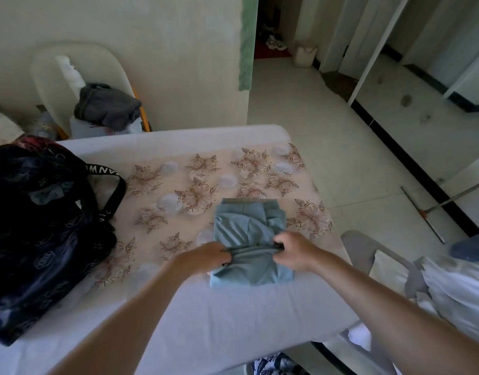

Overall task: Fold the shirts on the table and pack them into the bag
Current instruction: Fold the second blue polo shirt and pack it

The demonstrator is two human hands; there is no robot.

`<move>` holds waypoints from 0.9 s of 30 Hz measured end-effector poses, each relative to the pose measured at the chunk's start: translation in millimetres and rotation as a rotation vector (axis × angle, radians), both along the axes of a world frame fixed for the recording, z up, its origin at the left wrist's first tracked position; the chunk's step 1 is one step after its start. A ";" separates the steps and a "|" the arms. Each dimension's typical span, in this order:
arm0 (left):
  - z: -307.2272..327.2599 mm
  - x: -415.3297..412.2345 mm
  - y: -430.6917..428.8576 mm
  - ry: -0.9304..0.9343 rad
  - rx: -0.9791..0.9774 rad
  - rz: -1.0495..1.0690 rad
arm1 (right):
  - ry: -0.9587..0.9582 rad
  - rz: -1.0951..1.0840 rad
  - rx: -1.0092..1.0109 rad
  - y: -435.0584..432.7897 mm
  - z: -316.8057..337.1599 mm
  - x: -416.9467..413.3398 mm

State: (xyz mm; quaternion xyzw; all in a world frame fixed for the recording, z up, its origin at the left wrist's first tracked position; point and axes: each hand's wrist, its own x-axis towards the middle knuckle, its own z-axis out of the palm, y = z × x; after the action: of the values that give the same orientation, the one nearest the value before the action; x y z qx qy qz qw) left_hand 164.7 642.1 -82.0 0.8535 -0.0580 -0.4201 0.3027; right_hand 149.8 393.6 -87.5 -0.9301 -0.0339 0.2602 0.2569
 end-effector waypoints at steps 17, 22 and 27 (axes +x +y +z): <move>-89.2 -24.0 -29.1 -0.689 0.205 -0.262 | -0.358 -0.480 -0.221 19.8 -65.3 10.0; -93.1 -22.6 -25.5 -0.841 0.180 -0.273 | -0.843 0.027 -0.159 19.7 -66.6 1.3; -92.9 -25.8 -20.8 -1.060 -0.086 -0.170 | -0.485 0.431 -0.267 4.0 -70.1 -28.2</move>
State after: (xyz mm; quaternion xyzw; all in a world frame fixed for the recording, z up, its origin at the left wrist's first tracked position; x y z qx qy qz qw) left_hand 138.9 621.3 -174.8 0.9276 -0.2892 0.0482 0.2316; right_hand 121.7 397.6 -157.6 -0.9618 -0.2550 0.0822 0.0565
